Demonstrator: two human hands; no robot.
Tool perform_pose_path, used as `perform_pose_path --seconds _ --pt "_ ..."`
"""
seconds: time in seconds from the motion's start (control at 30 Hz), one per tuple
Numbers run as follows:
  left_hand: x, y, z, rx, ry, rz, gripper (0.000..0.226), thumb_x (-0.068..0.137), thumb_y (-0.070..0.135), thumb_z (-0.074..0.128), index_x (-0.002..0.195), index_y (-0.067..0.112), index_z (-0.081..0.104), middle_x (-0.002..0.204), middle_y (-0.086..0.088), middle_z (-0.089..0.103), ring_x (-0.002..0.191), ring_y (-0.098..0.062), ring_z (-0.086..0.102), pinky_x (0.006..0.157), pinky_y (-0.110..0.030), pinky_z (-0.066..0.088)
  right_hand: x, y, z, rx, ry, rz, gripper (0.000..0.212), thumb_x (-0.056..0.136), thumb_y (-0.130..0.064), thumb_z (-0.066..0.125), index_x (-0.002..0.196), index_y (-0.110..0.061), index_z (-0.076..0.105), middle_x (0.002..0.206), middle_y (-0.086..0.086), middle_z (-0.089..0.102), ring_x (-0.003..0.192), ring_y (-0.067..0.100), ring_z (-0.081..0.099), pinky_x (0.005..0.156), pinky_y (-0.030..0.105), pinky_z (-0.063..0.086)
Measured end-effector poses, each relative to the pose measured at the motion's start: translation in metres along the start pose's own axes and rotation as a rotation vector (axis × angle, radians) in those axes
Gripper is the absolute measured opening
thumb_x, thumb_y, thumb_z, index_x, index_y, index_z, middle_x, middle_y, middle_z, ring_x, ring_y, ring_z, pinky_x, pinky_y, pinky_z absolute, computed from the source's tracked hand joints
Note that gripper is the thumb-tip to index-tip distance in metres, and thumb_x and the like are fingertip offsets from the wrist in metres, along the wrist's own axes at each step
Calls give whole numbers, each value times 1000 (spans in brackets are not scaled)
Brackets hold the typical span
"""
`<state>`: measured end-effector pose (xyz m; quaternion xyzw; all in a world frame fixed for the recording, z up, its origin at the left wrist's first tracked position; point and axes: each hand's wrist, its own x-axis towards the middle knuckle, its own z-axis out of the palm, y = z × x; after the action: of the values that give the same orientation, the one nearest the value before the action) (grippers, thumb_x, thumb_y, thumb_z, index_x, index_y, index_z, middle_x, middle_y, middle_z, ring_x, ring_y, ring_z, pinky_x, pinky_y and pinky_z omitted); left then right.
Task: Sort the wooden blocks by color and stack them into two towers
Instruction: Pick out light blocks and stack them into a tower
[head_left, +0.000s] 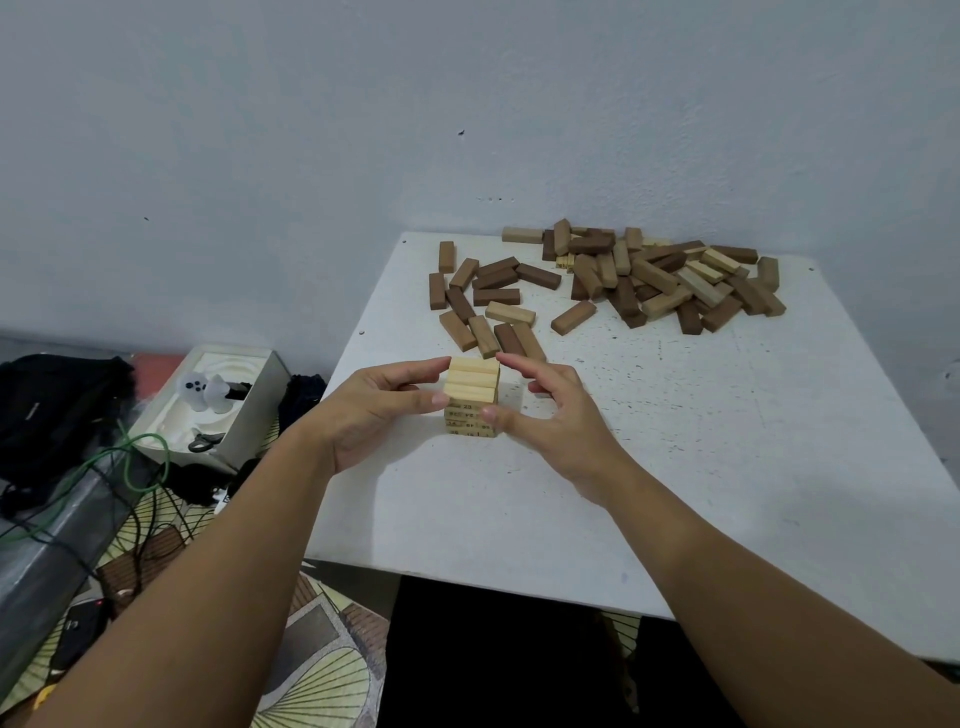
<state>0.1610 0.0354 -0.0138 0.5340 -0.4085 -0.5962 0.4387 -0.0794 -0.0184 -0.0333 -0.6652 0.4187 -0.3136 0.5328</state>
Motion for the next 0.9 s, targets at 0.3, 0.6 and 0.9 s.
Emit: perform_pose_path --seconds 0.3,0.6,0.9 --pt "1 -2 0 -1 58 12 86 39 44 105 120 28 79 137 -10 65 129 -16 57 113 -33 43 0 -1 0 9 -5 2 63 77 -46 87 132 -56 59 133 -15 43 126 -2 40 111 39 42" --pt "1 -2 -2 35 66 13 92 39 51 103 125 34 76 140 -10 58 134 -19 51 116 -37 40 1 1 0 -6 -5 3 65 76 -48 87 133 -58 57 134 -13 44 129 4 41 108 35 42" --pt "8 11 5 -57 430 -22 29 85 43 79 109 26 80 110 0 66 92 -16 50 87 -24 43 8 3 -5 172 60 90 38 103 -58 46 132 -41 63 135 -9 53 126 4 49 103 30 39"
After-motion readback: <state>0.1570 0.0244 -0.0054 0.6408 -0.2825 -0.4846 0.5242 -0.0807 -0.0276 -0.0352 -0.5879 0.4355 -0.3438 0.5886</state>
